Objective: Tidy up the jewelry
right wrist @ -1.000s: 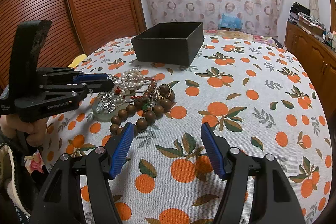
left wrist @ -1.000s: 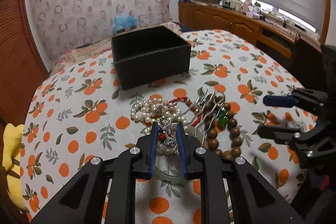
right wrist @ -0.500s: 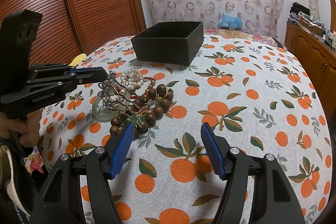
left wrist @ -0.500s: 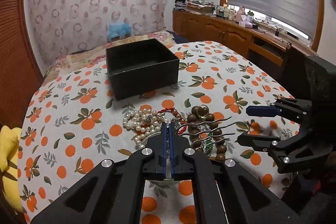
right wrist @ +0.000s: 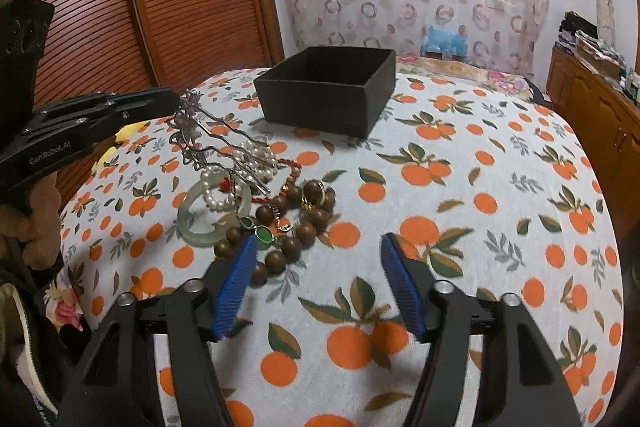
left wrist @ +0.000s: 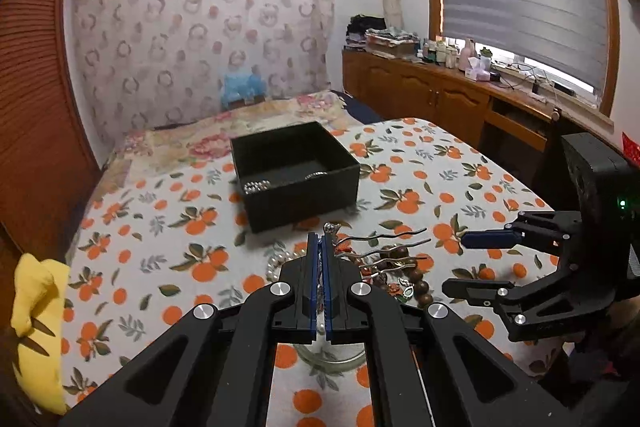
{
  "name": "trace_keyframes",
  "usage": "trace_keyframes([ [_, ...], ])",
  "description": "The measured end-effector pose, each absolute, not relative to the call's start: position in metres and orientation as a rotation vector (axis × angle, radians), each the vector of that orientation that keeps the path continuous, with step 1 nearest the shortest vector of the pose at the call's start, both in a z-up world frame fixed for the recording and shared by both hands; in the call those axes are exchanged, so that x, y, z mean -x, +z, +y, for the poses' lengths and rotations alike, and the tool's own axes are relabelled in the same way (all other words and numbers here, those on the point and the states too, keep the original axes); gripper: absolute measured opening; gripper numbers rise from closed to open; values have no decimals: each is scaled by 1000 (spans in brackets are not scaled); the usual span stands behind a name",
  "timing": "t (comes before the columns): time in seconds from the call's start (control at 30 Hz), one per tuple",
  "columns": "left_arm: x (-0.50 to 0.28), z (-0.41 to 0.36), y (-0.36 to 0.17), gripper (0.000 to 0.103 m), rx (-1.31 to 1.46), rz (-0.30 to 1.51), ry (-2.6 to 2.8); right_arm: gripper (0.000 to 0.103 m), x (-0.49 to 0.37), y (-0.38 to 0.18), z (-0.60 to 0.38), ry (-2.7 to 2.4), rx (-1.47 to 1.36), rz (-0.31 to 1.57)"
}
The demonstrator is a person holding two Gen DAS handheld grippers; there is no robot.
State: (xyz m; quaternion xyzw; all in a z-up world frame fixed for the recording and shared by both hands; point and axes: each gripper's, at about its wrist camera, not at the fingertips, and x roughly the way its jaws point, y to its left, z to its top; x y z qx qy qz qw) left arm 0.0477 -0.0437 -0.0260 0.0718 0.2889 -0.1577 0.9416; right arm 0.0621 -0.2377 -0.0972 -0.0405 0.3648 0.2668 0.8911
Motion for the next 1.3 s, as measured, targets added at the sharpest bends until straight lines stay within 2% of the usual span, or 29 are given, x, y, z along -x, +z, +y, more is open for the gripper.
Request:
trace_keyframes([
  [0.27, -53, -38, -27, 1, -148, 597, -302, 58, -70, -97, -211, 636, 82, 773],
  [0.57, -57, -32, -27, 1, -112, 596, -284, 43, -82, -102, -172, 653, 178, 798],
  [0.7, -57, -31, -26, 1, -109, 592, -283, 27, -87, -107, -166, 631, 211, 809],
  [0.73, -57, -31, -26, 1, -109, 591, -282, 19, -87, -107, -168, 628, 207, 811],
  [0.8, -58, -29, -25, 1, -105, 589, -278, 10, -88, -107, -170, 620, 207, 810],
  [1.3, -65, -10, -12, 1, -90, 549, -211, 10, -88, -57, -206, 574, 183, 692],
])
